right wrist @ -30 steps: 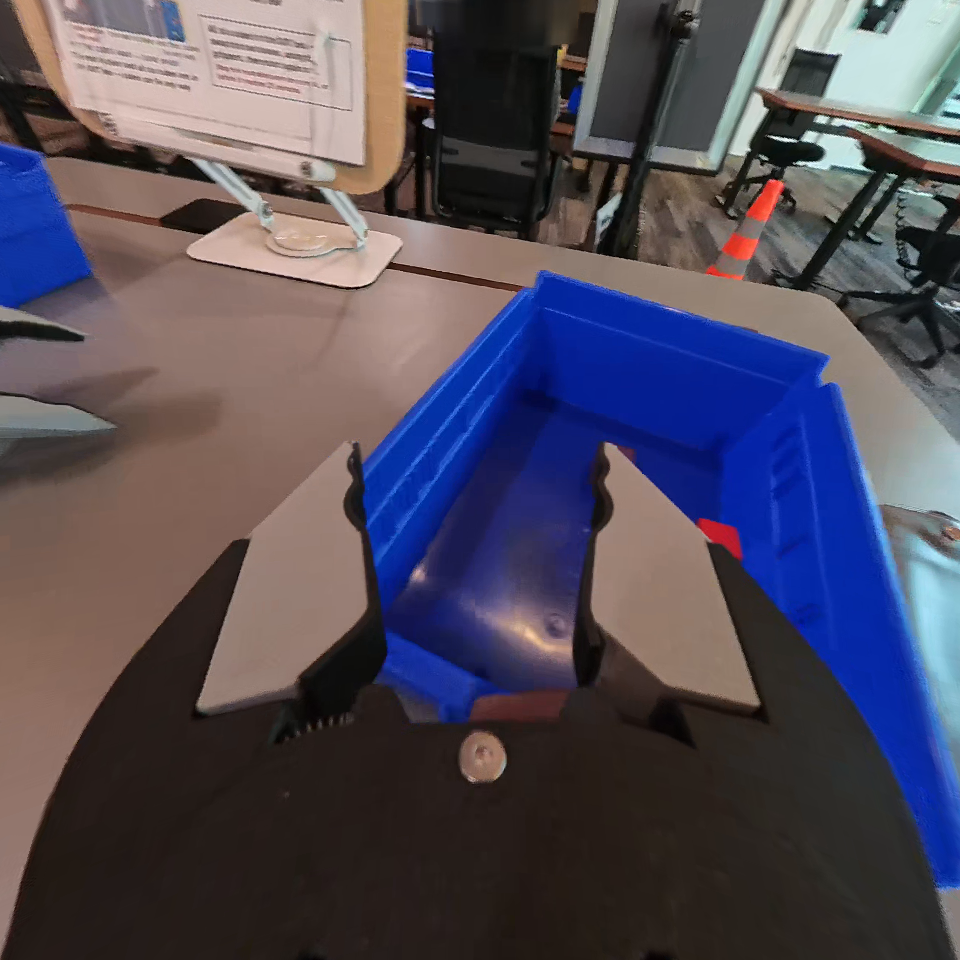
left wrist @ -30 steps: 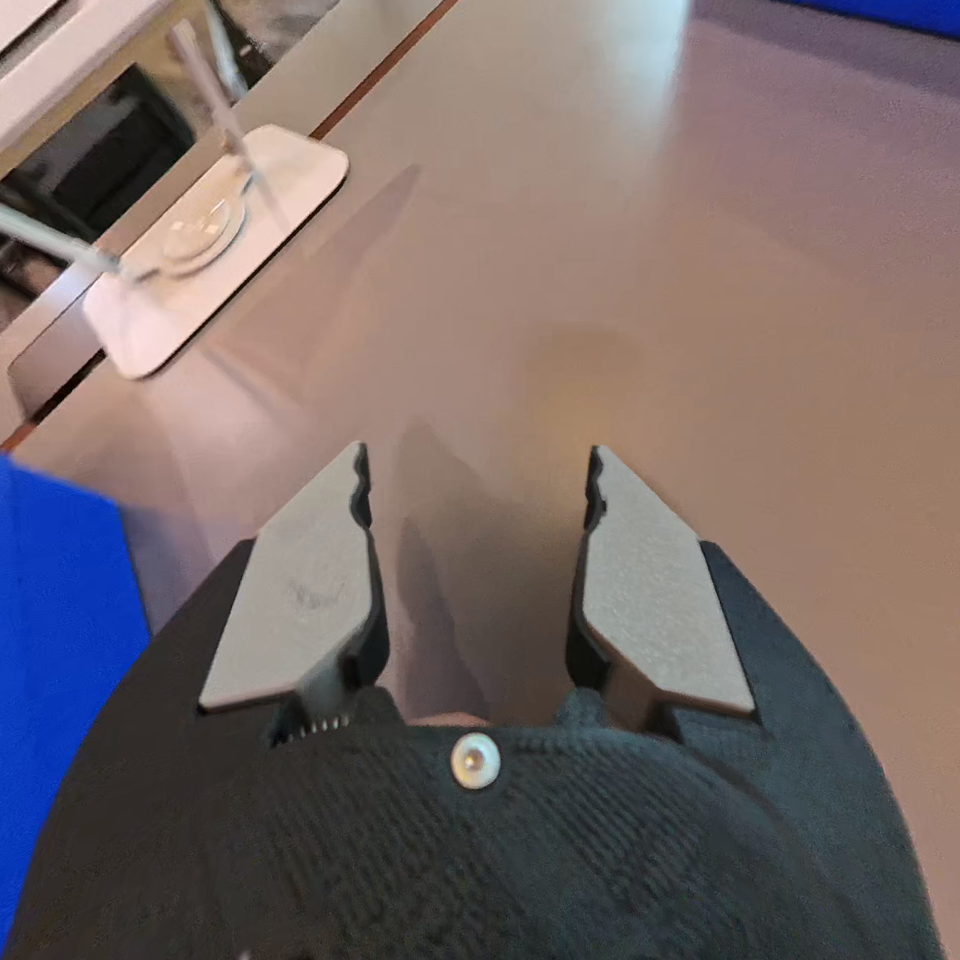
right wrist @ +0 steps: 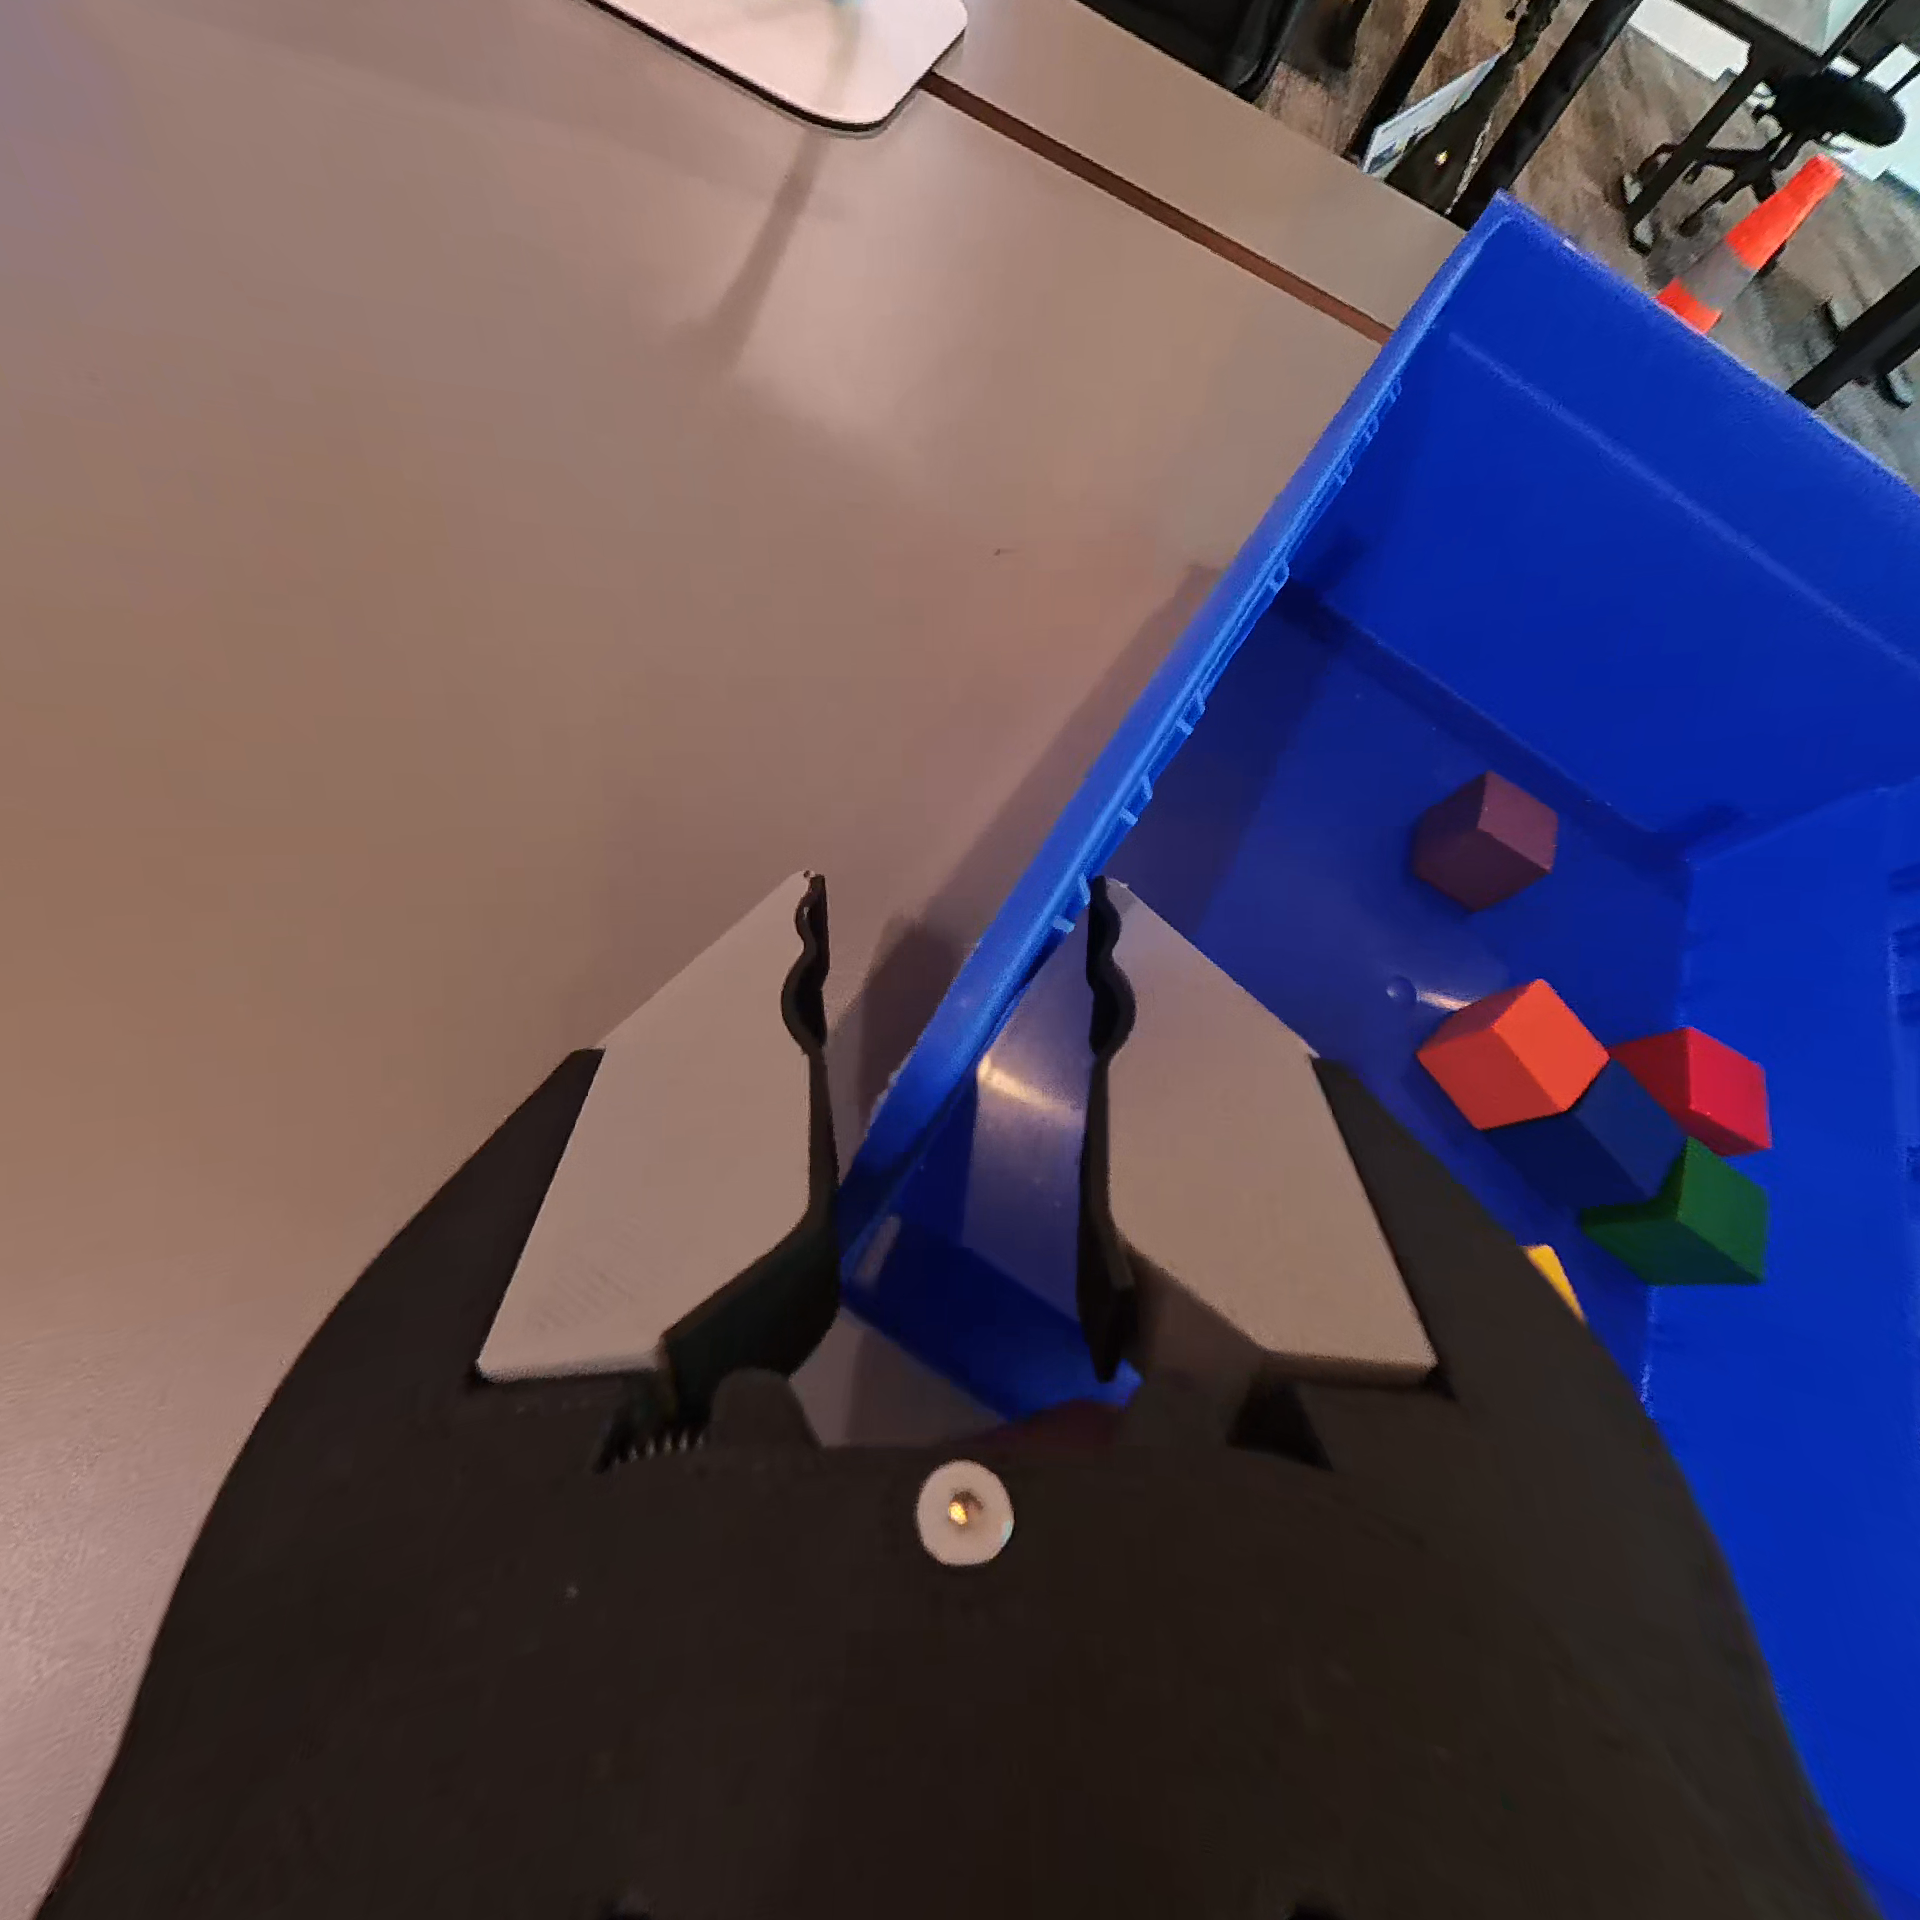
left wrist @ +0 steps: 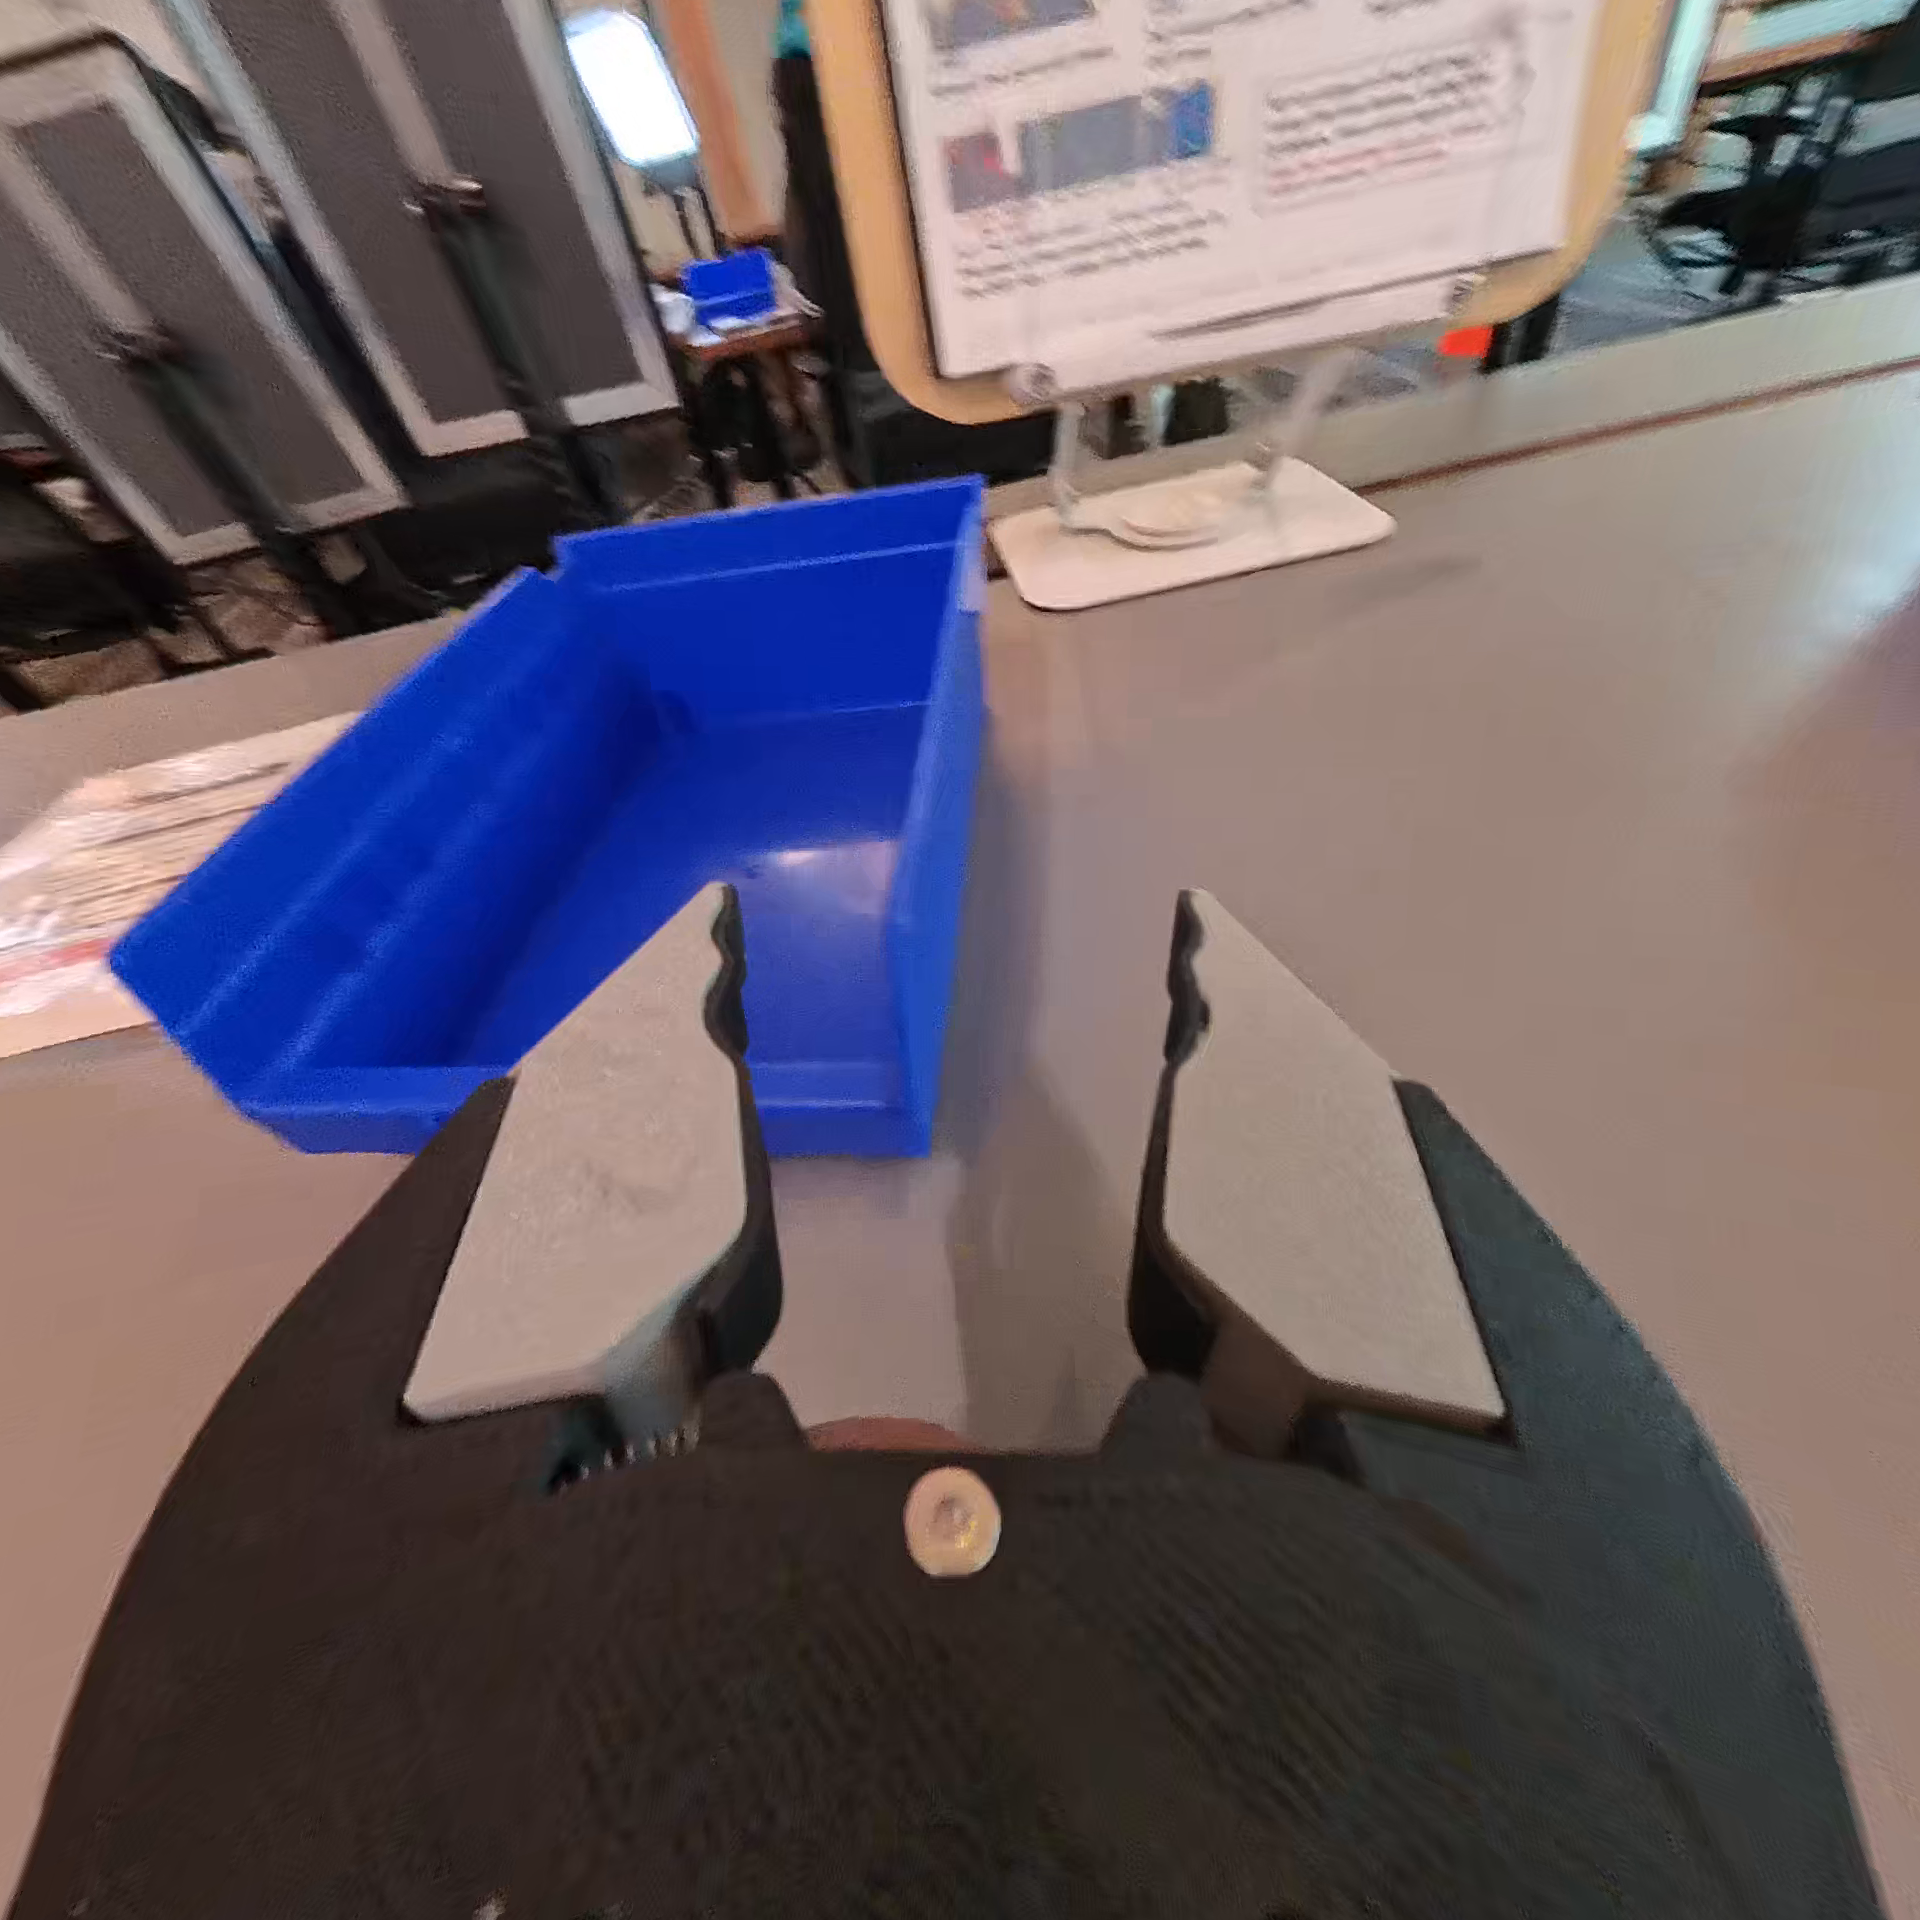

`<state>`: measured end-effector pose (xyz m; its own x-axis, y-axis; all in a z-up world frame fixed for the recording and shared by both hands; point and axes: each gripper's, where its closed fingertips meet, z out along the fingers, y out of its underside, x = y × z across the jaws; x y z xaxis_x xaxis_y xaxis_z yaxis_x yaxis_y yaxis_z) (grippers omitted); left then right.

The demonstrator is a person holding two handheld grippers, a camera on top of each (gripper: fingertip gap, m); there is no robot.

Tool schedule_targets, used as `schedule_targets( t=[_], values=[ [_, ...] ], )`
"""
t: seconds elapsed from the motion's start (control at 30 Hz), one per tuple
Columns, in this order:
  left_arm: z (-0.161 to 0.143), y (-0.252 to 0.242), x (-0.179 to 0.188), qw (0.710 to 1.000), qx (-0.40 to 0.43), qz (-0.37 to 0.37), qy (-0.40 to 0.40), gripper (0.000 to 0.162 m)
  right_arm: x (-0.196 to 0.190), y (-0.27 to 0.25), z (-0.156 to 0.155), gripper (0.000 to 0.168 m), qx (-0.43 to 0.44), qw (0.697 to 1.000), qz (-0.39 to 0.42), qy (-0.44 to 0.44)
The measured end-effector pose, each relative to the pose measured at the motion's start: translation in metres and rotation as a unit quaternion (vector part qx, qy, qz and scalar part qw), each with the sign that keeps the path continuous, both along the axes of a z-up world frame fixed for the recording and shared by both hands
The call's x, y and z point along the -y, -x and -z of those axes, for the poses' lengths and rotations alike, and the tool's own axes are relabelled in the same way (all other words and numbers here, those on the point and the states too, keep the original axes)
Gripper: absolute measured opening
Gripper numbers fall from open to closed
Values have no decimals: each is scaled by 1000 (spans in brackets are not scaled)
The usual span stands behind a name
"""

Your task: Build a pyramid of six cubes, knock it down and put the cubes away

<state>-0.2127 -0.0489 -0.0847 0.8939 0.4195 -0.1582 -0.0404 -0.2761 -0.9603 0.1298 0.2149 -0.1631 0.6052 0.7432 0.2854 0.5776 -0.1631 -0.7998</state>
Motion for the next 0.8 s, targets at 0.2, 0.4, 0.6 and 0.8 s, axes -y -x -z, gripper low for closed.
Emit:
schedule_targets(
  t=[0.2,0.4,0.6,0.8],
  values=[
    [56,53,-24,987,16,-28,155,90,-1,-2,0,48,-1,1000,-7,-2],
    [67,54,-43,981,47,30,187,3,13,-9,-2,46,-7,1000,-25,-8],
    [32,55,-19,987,86,68,122,3,80,26,-1,46,-4,996,-90,1],
    [-53,59,17,986,141,88,15,5,159,112,-2,47,-9,988,-153,-1]
  ],
)
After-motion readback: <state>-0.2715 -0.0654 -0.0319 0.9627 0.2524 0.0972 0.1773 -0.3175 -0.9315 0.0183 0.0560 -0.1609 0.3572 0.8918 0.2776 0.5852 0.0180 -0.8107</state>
